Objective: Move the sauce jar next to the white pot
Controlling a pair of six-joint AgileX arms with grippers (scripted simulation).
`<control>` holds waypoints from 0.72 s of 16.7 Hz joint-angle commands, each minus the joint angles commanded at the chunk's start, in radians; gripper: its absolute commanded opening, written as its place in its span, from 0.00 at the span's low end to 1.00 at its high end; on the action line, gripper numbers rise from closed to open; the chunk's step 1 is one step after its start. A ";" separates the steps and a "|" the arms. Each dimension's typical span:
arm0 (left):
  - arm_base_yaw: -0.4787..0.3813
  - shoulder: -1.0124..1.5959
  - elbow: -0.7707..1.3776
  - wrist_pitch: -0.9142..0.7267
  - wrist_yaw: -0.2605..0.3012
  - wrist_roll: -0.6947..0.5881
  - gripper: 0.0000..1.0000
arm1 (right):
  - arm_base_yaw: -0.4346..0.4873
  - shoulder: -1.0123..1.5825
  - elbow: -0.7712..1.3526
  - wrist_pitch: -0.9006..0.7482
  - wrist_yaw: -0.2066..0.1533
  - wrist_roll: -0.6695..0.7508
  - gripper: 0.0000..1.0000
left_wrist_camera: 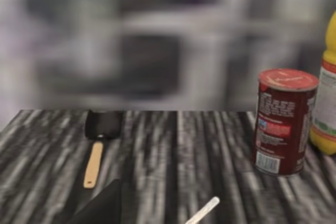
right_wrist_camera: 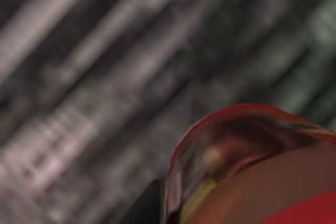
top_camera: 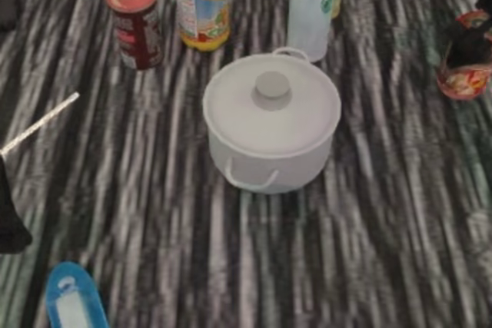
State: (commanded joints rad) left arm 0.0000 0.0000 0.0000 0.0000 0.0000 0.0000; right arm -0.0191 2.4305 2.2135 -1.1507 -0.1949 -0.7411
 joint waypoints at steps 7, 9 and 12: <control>0.000 0.000 0.000 0.000 0.000 0.000 1.00 | 0.006 -0.361 -0.318 -0.034 -0.004 -0.002 0.00; 0.000 0.000 0.000 0.000 0.000 0.000 1.00 | 0.007 -0.389 -0.345 -0.039 -0.004 -0.003 0.00; 0.000 0.000 0.000 0.000 0.000 0.000 1.00 | 0.007 -0.390 -0.346 -0.039 -0.004 -0.003 0.00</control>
State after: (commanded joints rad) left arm 0.0000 0.0000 0.0000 0.0000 0.0000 0.0000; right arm -0.0124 2.0407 1.8679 -1.1898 -0.1994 -0.7445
